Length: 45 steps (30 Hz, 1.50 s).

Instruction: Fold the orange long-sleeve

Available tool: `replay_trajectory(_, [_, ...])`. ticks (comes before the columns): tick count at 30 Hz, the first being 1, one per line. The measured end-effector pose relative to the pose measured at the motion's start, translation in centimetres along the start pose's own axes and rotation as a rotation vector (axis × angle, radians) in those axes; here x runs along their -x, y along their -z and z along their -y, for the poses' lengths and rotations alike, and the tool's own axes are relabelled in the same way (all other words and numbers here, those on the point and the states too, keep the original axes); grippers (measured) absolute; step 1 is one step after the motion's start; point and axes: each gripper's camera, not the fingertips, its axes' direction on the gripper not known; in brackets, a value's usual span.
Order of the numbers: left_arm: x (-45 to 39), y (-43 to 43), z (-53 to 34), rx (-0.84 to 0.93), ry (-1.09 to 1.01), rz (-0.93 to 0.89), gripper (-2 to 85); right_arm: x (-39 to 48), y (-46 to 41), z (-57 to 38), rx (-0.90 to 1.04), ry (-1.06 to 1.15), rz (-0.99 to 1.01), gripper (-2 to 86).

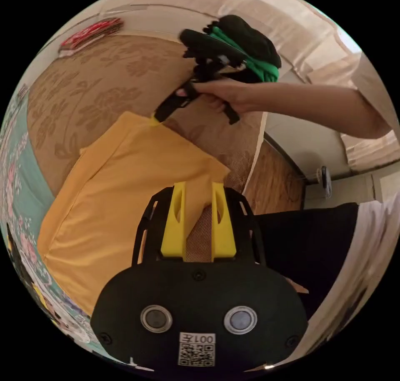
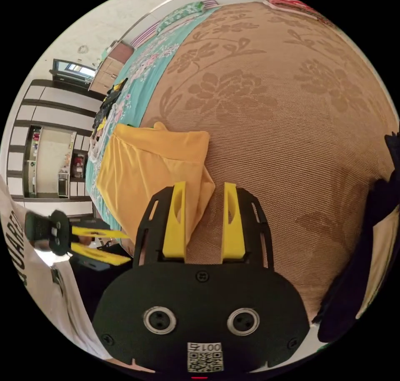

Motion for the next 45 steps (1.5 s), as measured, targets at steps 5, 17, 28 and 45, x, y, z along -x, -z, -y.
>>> replay_trajectory(5, [-6.3, -8.4, 1.5, 0.138, -0.094, 0.245, 8.4, 0.3, -1.1, 0.6, -0.001, -0.053, -0.033, 11.3])
replay_trajectory(17, [-6.0, -11.1, -0.8, 0.065, 0.083, 0.177, -1.1, -1.6, 1.1, 1.0, -0.015, -0.06, 0.106, 0.4])
replay_trajectory(28, [-3.3, -9.5, -3.7, -0.105, 0.132, -0.022, -1.4, -1.7, 2.1, -0.1, 0.045, -0.043, -0.088, 0.1])
replay_trajectory(45, [27.2, 1.9, -40.9, -0.488, 0.996, -0.195, -1.5, 23.2, -17.0, 18.0, 0.122, 0.473, 0.408, 1.5])
